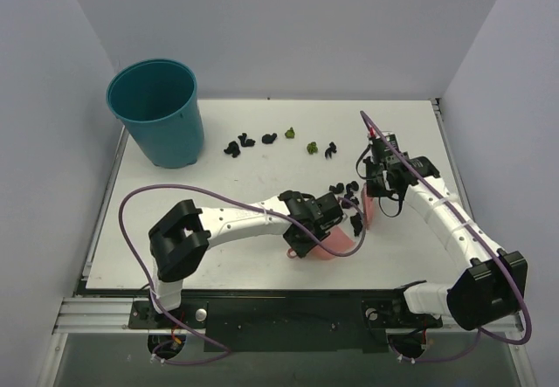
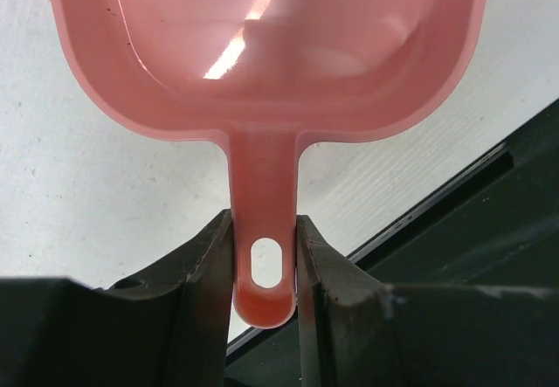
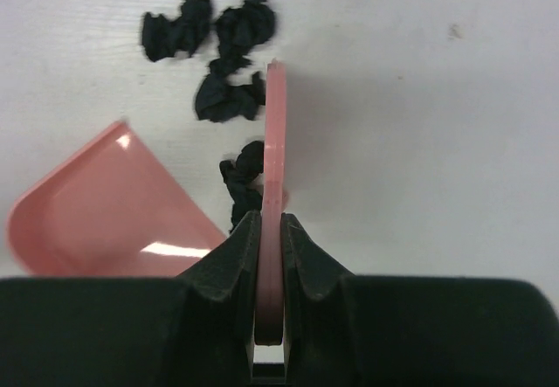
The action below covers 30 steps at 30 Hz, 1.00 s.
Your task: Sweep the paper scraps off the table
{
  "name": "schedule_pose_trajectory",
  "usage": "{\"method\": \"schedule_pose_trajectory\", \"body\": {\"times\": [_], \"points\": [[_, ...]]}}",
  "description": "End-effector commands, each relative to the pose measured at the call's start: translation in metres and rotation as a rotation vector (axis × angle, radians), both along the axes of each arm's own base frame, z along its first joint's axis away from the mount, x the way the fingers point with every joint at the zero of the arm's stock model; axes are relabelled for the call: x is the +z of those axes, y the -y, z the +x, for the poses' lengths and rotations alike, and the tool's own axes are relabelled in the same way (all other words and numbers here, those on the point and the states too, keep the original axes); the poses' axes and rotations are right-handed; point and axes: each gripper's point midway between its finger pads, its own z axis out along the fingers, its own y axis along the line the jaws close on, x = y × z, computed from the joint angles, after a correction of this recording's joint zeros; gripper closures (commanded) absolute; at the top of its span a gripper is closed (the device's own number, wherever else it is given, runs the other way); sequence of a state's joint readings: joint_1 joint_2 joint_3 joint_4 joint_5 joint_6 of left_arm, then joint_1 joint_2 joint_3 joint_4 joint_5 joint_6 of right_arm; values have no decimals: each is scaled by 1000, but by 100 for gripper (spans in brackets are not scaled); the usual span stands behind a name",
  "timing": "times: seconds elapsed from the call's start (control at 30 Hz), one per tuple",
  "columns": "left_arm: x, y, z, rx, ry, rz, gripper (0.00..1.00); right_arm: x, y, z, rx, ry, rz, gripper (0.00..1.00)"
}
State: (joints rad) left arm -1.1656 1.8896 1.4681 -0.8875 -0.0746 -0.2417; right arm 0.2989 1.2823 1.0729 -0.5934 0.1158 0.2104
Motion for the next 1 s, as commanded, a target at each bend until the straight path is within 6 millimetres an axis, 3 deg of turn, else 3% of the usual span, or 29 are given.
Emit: {"method": "schedule_pose_trajectory", "body": {"times": [0.0,0.17,0.27,0.37,0.47,0.67,0.77,0.8,0.83,0.87,0.97], "points": [[5,13,11,2,25,-14,100,6,-43,-1,84,24,134,100],[5,15,23,47,44,-21,100,15,-65,-14,143,25,208,100],[6,15,29,64,46,-40,100,29,-66,-16,146,68,229,100],[8,12,33,76,45,-47,100,41,-54,-8,110,115,191,100],[7,6,36,88,34,-47,100,54,-37,7,72,168,116,100],[8,1,44,90,15,-55,100,73,-12,56,75,212,-29,100],[8,-1,46,84,4,-54,100,67,-9,83,95,183,-55,100],[7,-2,47,82,1,-49,100,56,-9,90,125,144,-79,100],[7,-2,48,75,-3,-49,100,60,-10,97,132,149,-86,100],[7,-2,49,74,-6,-47,100,46,-11,100,168,97,-116,100],[5,-4,52,60,-9,-34,100,41,-22,113,243,61,-109,100]]}}
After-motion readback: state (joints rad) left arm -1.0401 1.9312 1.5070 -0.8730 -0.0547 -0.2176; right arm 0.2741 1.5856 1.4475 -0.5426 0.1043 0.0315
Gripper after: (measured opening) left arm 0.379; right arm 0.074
